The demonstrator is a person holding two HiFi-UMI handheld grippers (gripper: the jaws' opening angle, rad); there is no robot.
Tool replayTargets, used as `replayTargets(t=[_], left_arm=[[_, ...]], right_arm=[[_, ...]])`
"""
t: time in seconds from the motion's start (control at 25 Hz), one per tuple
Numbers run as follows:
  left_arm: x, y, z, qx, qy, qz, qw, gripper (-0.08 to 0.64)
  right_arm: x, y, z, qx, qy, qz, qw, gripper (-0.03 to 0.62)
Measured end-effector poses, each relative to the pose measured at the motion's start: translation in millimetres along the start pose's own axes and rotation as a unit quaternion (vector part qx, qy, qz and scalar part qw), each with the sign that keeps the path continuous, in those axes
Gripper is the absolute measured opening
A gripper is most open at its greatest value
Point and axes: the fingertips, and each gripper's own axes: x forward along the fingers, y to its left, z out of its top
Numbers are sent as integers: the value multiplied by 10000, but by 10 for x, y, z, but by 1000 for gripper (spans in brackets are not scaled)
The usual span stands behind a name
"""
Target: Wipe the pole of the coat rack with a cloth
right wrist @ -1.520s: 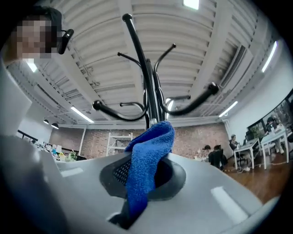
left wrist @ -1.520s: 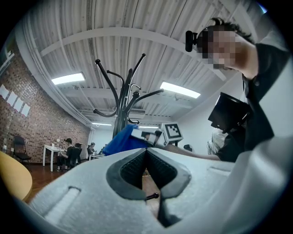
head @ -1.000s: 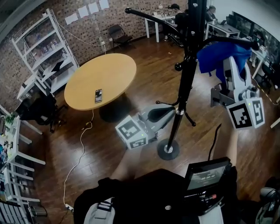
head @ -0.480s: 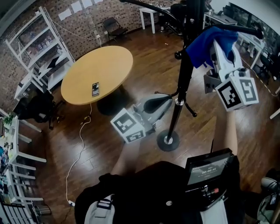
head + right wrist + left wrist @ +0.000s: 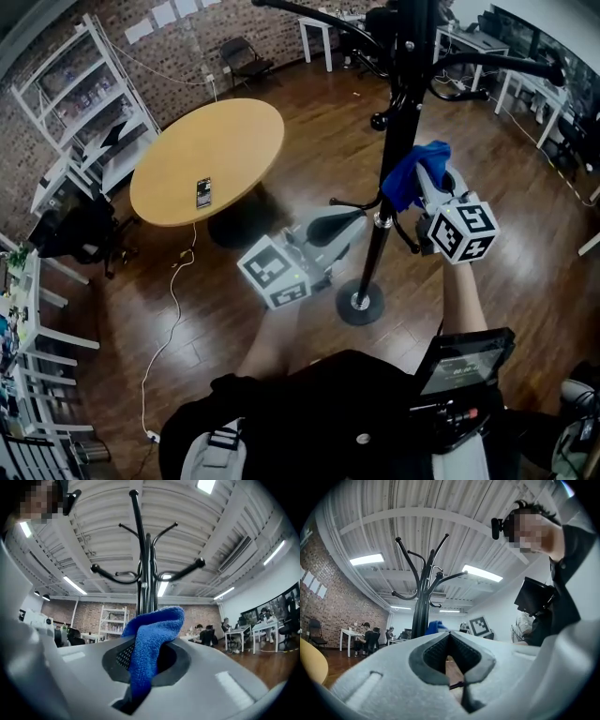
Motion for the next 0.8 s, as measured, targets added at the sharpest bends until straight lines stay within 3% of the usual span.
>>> replayTargets(t=[0.12, 0.2, 0.4, 0.56, 0.8], left_arm=[[58, -36, -38, -48, 29, -65, 10000, 2], [102, -54, -59, -73, 30, -120, 9999, 2], [182, -133, -104, -146, 21, -245, 9996, 2], [246, -167, -103, -142, 15, -267, 9995, 2], [247, -186, -100, -126, 34, -230, 9997, 2]], right_arm=[[-78, 34, -616, 141, 933, 251, 9952, 21], [-98, 89, -980, 130, 1599, 498, 9858, 21], [-186, 329, -1795, 102, 3192, 1055, 9417, 21], [-386, 259, -1859, 509, 3482, 1008, 9306, 21], [-741, 230, -1641, 910, 3338, 1120, 9315, 21]])
